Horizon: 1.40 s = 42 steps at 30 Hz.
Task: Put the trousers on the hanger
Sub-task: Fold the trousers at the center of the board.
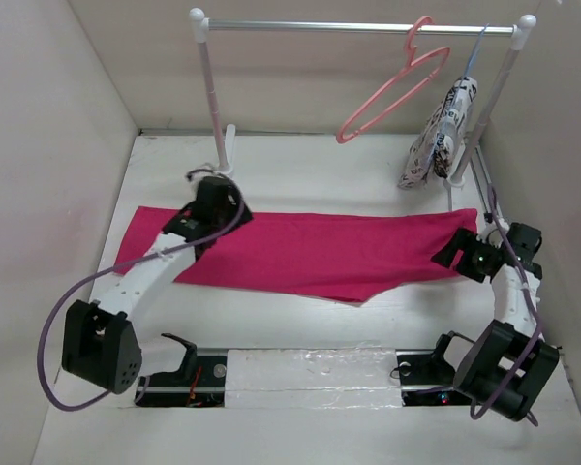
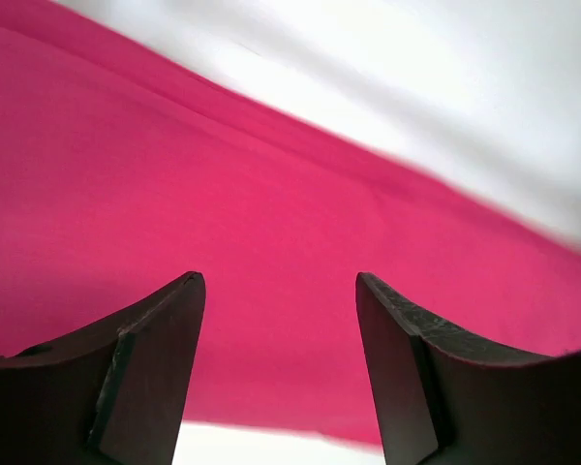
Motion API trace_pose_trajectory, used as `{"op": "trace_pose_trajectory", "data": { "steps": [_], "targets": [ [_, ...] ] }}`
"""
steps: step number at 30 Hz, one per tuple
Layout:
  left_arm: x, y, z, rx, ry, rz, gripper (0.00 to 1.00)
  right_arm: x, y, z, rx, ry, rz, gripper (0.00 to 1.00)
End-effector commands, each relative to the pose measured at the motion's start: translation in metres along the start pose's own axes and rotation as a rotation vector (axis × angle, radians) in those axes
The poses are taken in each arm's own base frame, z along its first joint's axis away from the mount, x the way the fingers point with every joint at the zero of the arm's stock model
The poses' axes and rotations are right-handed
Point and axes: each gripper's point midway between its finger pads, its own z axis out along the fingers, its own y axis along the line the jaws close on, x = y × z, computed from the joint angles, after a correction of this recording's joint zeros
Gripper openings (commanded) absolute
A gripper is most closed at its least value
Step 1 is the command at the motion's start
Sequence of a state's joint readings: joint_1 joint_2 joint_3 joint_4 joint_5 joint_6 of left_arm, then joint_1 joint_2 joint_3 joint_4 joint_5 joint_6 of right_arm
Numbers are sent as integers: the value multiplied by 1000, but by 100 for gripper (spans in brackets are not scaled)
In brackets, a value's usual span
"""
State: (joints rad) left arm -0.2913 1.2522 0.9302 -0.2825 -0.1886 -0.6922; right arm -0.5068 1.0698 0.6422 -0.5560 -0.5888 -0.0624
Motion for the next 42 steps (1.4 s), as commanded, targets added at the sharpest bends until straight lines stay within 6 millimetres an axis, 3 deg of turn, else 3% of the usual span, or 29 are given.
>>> {"op": "trace_pose_trajectory", "data": {
  "steps": [1, 2, 5, 6, 7, 9, 10, 11, 12, 13, 14, 15, 18, 19, 20, 25, 26, 27, 28, 29, 31, 32, 33, 36, 37, 42],
  "targets": [
    [39, -72, -23, 208, 58, 103, 59, -28, -6, -10, -8, -110, 109, 79],
    [73, -95, -28, 257, 122, 186, 59, -34, -19, -17, 23, -150, 151, 79],
    [112, -132, -34, 316, 177, 343, 59, -33, -53, -26, 124, -213, 257, 79],
    [133, -144, -45, 354, 197, 404, 59, -22, -62, -24, 142, -217, 301, 79],
    [141, -156, -50, 390, 203, 435, 59, -19, -71, -24, 168, -235, 346, 80],
    [174, -165, -58, 425, 239, 522, 59, -19, -93, -28, 223, -293, 405, 84],
    [181, -170, -62, 447, 243, 541, 59, -11, -95, -22, 202, -300, 460, 86],
    [191, -171, -61, 455, 251, 571, 59, -26, -103, -23, 199, -374, 419, 88],
    [197, -170, -62, 462, 257, 578, 59, -24, -109, -16, 194, -375, 421, 89],
    [202, -169, -60, 471, 268, 575, 59, -21, -106, -8, 146, -374, 416, 90],
    [207, -168, -57, 473, 278, 576, 59, -37, -109, -7, 122, -428, 360, 91],
    [209, -164, -54, 462, 281, 581, 59, -27, -116, 5, 113, -376, 403, 92],
    [219, -139, -32, 364, 319, 563, 59, -29, -127, 16, 98, -363, 393, 92],
    [226, -121, -22, 314, 361, 554, 57, -22, -132, 22, 105, -337, 426, 92],
    [221, -110, -12, 280, 371, 522, 57, -23, -134, 23, 108, -348, 422, 92],
    [231, -51, 13, 156, 471, 452, 57, -24, -140, 27, 165, -333, 431, 85],
    [235, -28, 16, 104, 497, 444, 57, -26, -136, 32, 160, -314, 415, 64],
    [235, -28, 16, 102, 497, 439, 57, -26, -136, 32, 160, -311, 417, 56],
    [238, -12, 15, 69, 513, 430, 57, -28, -134, 32, 143, -313, 403, 19],
    [238, -12, 15, 69, 513, 430, 57, -28, -133, 32, 143, -310, 406, 19],
    [244, 1, 11, 51, 533, 427, 57, -32, -127, 27, 127, -314, 377, 3],
    [243, 3, 8, 54, 531, 423, 57, -31, -120, 24, 110, -304, 375, 0],
    [242, 3, 6, 59, 529, 419, 57, -44, -111, 8, 115, -353, 323, 0],
    [236, 2, 0, 71, 513, 418, 57, -47, -75, -13, 101, -347, 252, 0],
    [232, -2, -3, 76, 499, 432, 57, -60, -56, -33, 107, -412, 173, 0],
    [214, -55, -36, 225, 401, 489, 57, -70, 14, -59, 59, -367, -38, 0]
  ]
}}
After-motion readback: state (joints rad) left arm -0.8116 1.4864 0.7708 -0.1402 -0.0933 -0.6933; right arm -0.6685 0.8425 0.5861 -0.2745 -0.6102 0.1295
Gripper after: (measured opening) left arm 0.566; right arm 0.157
